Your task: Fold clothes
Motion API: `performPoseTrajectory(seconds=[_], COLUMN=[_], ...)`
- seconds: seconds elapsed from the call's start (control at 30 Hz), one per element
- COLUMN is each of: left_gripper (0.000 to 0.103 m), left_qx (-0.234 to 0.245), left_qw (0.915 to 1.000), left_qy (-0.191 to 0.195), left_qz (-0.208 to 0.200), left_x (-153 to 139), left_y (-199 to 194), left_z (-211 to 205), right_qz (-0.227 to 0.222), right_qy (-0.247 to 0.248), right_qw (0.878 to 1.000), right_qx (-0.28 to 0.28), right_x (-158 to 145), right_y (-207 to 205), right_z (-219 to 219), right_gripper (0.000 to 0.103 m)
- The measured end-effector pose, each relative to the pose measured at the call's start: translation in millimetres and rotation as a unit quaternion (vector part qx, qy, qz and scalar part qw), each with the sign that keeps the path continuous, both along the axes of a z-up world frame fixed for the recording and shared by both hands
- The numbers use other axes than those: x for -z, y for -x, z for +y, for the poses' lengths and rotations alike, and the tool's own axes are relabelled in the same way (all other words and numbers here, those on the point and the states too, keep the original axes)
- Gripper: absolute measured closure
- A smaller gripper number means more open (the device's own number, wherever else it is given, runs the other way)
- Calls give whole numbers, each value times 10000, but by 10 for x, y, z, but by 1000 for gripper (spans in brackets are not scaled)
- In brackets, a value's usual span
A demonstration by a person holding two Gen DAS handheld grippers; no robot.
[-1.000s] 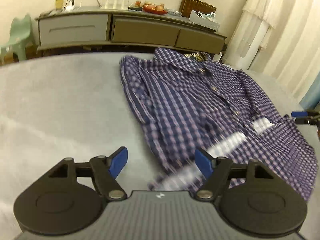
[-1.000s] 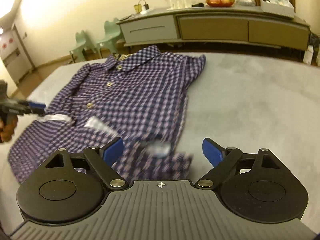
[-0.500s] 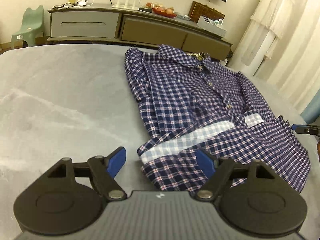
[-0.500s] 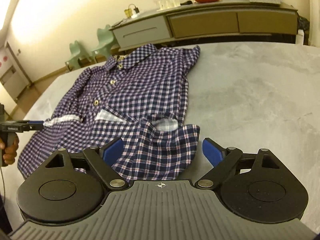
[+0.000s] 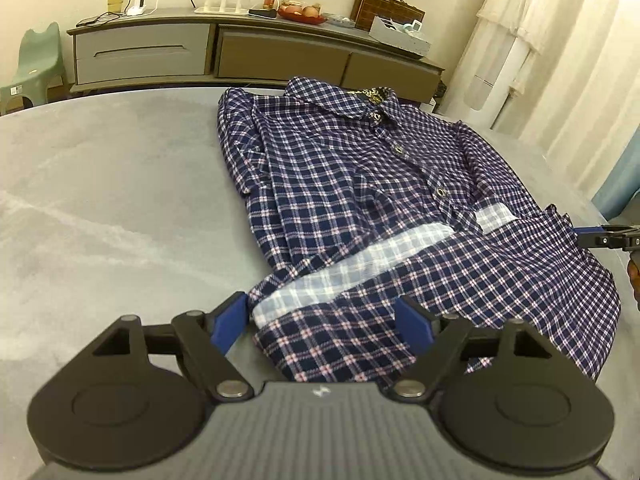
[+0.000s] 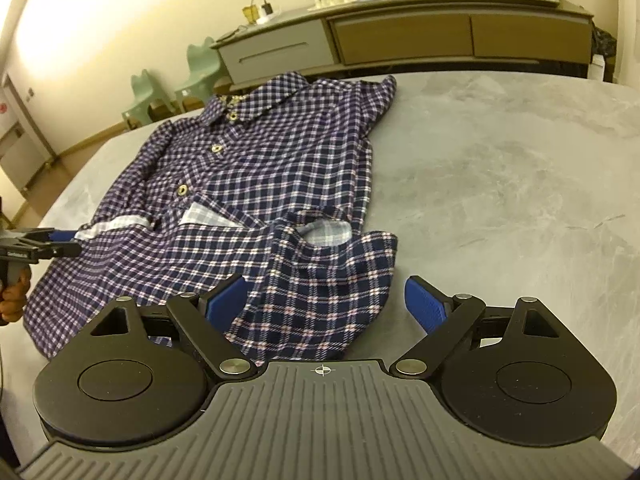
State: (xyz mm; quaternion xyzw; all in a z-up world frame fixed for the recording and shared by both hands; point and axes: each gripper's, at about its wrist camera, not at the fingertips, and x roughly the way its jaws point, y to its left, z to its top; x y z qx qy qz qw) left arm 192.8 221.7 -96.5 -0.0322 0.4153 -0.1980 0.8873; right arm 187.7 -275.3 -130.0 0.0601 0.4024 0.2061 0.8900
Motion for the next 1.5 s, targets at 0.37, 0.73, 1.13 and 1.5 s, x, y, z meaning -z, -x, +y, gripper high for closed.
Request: performPoseTrajectory(seconds=[0.37, 0.73, 1.13, 1.5], left_gripper=[22, 21, 21, 93], left_qx=[-29, -271, 337, 624], left_qw=[9995, 9934, 9880, 9888], left_qy=[-201, -873, -1393, -1155], left_qz=[-252, -694, -571, -712], left_x=[-128, -440, 63, 47], left_y=[-6, -1461, -2279, -2237], left_z=[72, 36, -480, -543], right_qz=[-176, -591, -241, -499], right_qy=[127, 248, 738, 1106], right_qw=[9998, 9979, 9968, 9895], right_qx=[33, 82, -207, -780], right_x=[-129, -527, -32, -86], right_y=[-161, -1357, -2785, -2690], right_z=[42, 219, 740, 861], right_gripper=[16, 14, 21, 96])
